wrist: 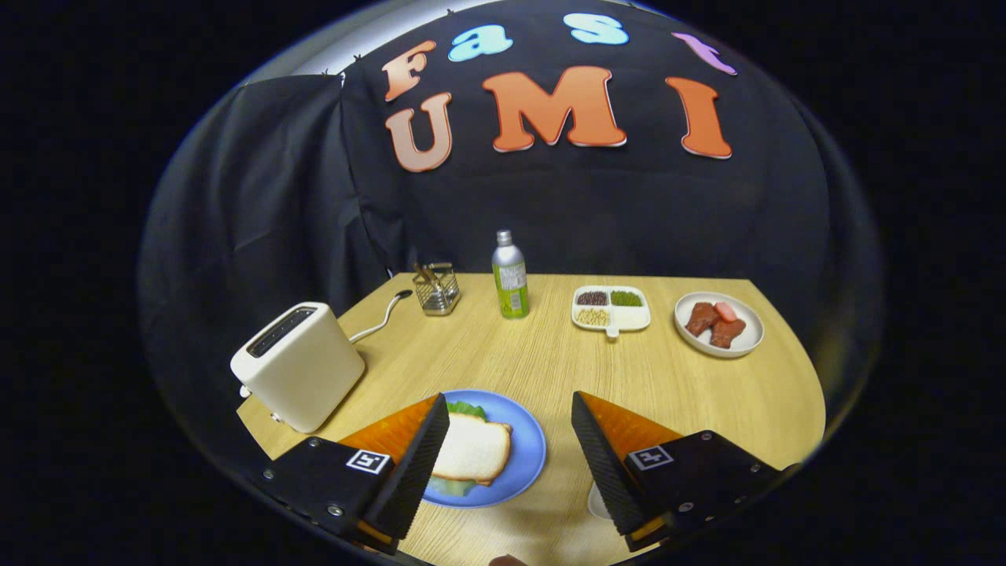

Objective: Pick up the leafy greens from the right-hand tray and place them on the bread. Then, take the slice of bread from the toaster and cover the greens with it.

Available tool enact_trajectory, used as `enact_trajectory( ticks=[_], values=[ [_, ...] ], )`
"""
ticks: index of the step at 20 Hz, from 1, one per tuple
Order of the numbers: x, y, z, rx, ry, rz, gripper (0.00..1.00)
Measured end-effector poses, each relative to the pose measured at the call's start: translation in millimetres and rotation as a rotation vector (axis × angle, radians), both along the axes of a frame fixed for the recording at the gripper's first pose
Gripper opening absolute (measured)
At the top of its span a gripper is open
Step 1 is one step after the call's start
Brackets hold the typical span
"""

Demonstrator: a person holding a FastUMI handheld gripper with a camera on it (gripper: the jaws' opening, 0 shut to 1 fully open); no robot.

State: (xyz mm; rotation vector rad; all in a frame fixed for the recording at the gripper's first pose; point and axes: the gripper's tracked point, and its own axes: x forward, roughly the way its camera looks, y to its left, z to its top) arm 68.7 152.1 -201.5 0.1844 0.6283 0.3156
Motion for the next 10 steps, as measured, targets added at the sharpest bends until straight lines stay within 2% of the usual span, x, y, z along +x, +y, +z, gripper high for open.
enact_trajectory(
  ticks=[7, 10],
  values=[
    [-15.1, -43.9, 91.9, -0.064, -0.226, -0.103, 0.96],
    [-29.1, -49.5, 117.2, -0.06, -0.296, -0.113, 0.97]
  ],
)
